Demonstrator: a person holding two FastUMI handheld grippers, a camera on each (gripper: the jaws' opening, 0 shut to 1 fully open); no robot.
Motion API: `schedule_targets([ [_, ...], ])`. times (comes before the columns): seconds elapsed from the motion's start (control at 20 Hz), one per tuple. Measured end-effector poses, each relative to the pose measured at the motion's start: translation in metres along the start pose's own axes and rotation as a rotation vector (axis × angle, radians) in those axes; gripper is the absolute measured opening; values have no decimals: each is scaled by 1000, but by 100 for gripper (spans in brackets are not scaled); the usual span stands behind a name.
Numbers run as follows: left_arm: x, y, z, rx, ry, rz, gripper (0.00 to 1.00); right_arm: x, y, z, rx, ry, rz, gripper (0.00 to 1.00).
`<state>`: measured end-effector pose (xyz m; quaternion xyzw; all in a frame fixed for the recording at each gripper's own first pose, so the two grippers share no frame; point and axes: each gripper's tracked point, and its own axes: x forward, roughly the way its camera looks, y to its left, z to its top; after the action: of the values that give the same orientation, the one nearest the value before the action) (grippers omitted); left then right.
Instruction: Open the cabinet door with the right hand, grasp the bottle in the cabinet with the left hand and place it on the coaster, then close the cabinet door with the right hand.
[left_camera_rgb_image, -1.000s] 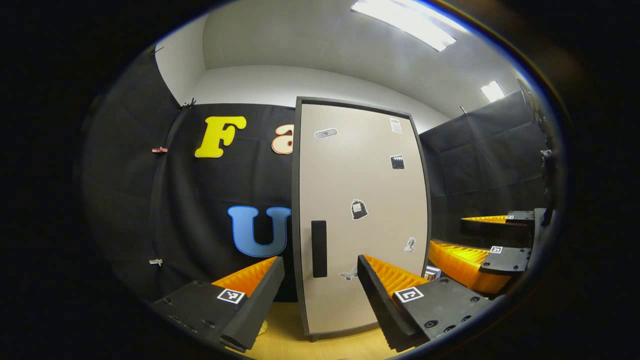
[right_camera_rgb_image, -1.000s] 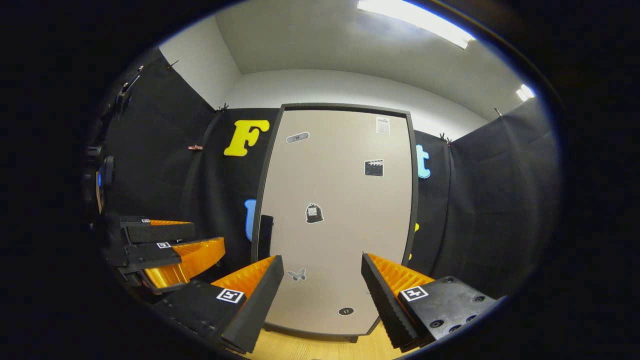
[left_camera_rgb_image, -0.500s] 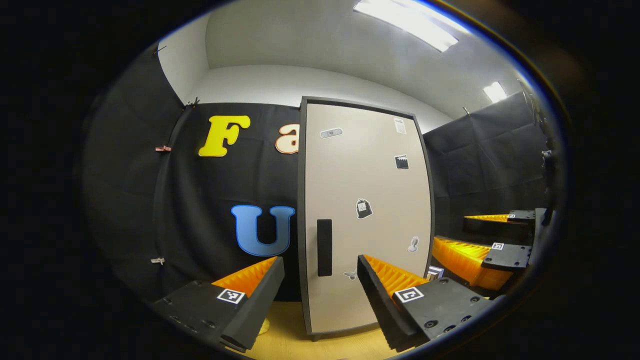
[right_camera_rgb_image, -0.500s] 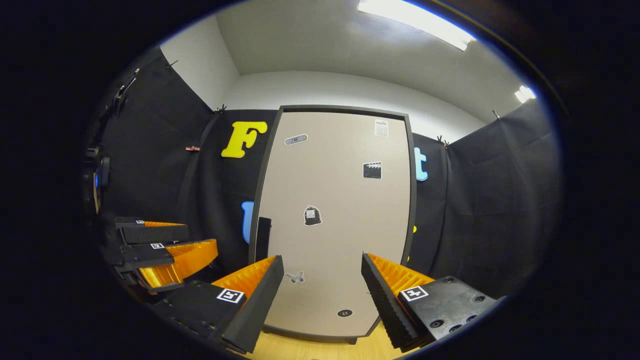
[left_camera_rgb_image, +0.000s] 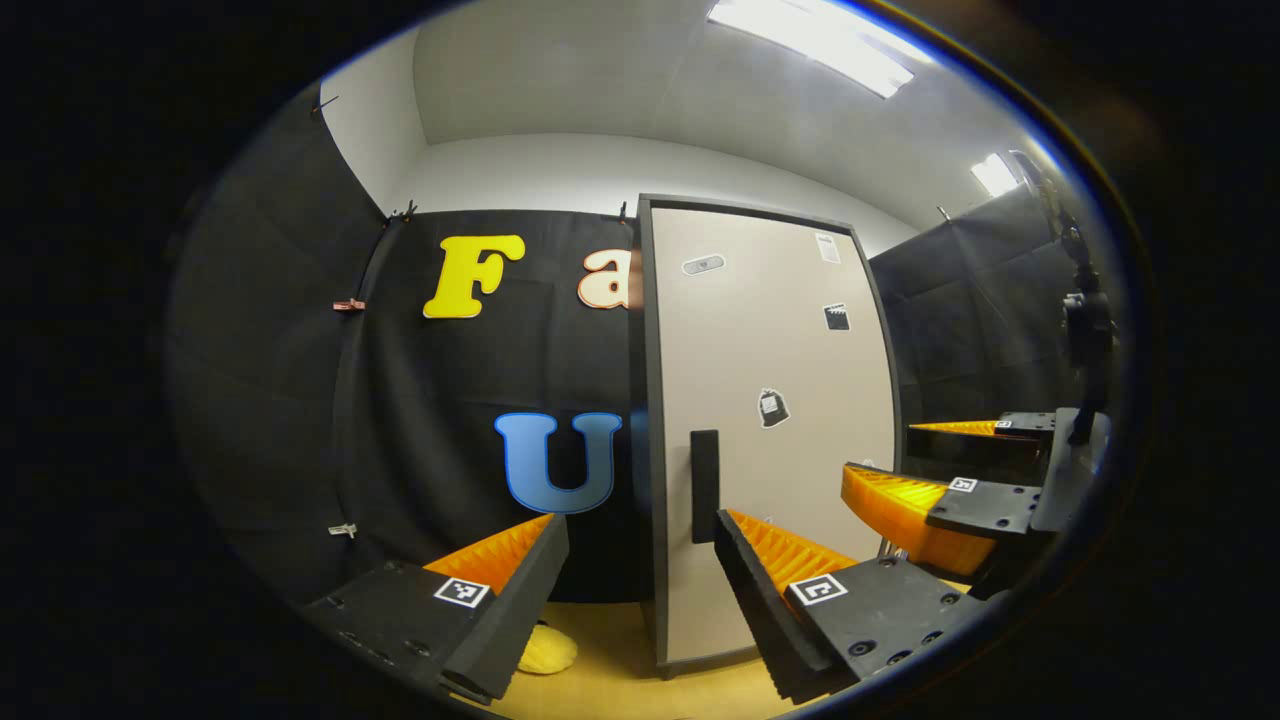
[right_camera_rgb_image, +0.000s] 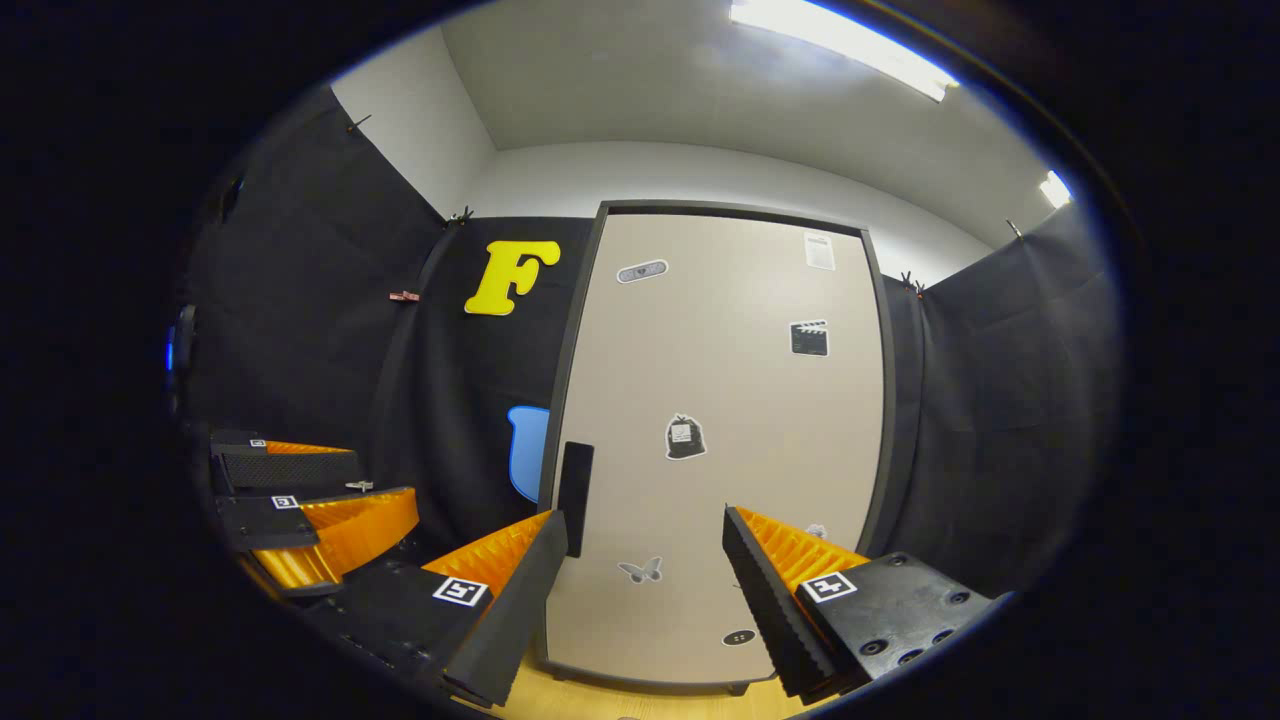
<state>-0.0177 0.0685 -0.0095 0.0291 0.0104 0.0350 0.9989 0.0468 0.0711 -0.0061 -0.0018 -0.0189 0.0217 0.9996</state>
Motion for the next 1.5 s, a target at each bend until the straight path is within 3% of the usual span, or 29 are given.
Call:
schedule_targets([
  [0.15,4,27,-5,7,7,13,93,25,29,-9,58,19,44,97],
  [0.65,19,89,-35,-32,46,32,93,121,57,-60,72,82,-32,98],
  [1.15,35,112,-61,-96,67,38,93,151,43,-84,57,112,-151,80],
  [1.2,37,114,-62,-96,70,40,93,155,47,-85,63,104,-144,73],
  [1.3,38,116,-67,-92,73,46,93,154,52,-87,72,113,-137,45],
  [1.5,37,119,-68,-78,76,45,93,155,52,-87,63,107,-147,32],
])
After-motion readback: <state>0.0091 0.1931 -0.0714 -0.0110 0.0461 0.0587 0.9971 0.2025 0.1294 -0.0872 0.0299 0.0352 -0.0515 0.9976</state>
